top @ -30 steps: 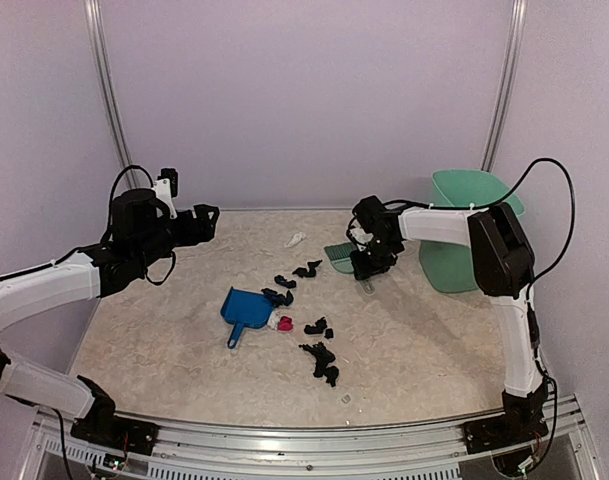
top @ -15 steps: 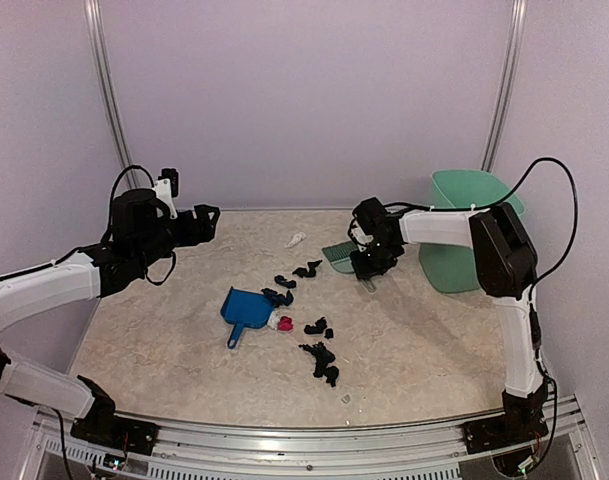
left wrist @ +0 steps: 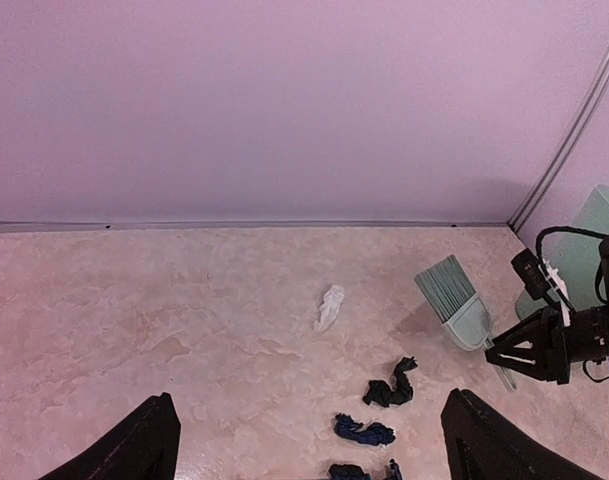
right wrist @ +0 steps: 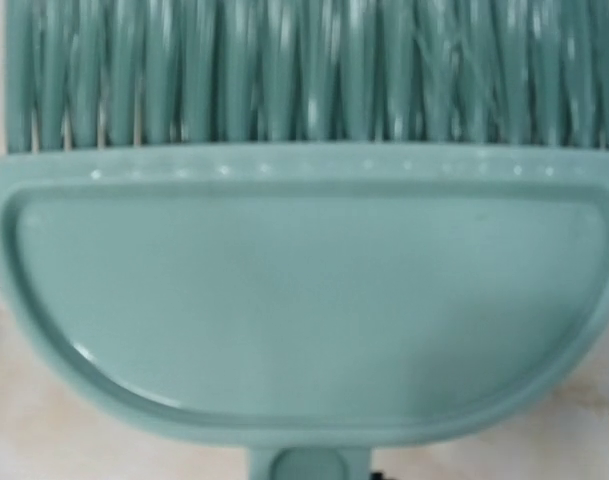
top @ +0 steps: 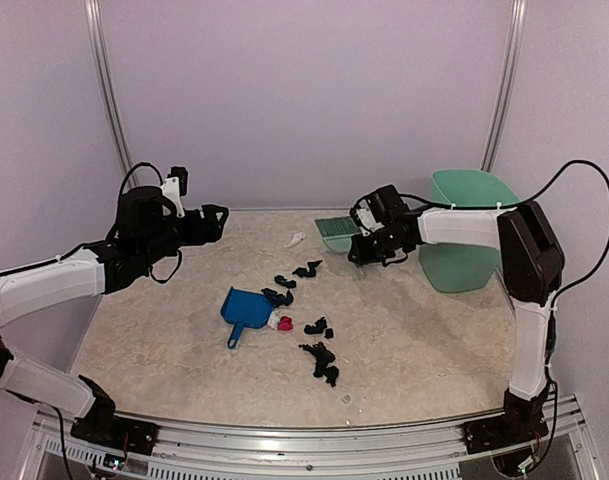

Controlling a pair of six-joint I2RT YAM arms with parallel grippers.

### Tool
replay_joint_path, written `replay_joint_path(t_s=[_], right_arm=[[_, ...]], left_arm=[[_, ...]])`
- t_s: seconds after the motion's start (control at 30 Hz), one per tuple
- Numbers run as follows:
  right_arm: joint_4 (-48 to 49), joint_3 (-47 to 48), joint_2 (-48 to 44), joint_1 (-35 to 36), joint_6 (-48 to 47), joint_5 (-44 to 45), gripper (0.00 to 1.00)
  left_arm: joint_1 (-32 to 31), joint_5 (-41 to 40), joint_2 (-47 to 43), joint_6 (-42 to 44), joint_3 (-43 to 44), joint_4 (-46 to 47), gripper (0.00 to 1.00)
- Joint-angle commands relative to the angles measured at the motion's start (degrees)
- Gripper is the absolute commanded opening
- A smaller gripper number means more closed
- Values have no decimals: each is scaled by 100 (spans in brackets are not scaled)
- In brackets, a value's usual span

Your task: Sweep away the paper scraps from the table

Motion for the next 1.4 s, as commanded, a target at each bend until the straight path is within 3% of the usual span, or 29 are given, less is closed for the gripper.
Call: replay_joint_path(t_s=[0.0,0.4,0.87,1.17,1.37], right_arm=[[847,-283,-563,-51,248,-602,0],[3036,-1352,-1573,-50,1506,-1798,0],[5118,-2146,-2128,125,2602,-2398,0],[5236,-2231,-2443,539,3066,-1049,0],[5022,-2211,-2597,893,3534,262,0]], left_arm=[[-190,124,109,202,256,85,91],[-789,80,463,592,602,259,90],[-1195,-118,496,965,440,807,89],[-1637,-761,479,1436,195,1465,87],[-1695,-429,577,1421,304,1523,87]])
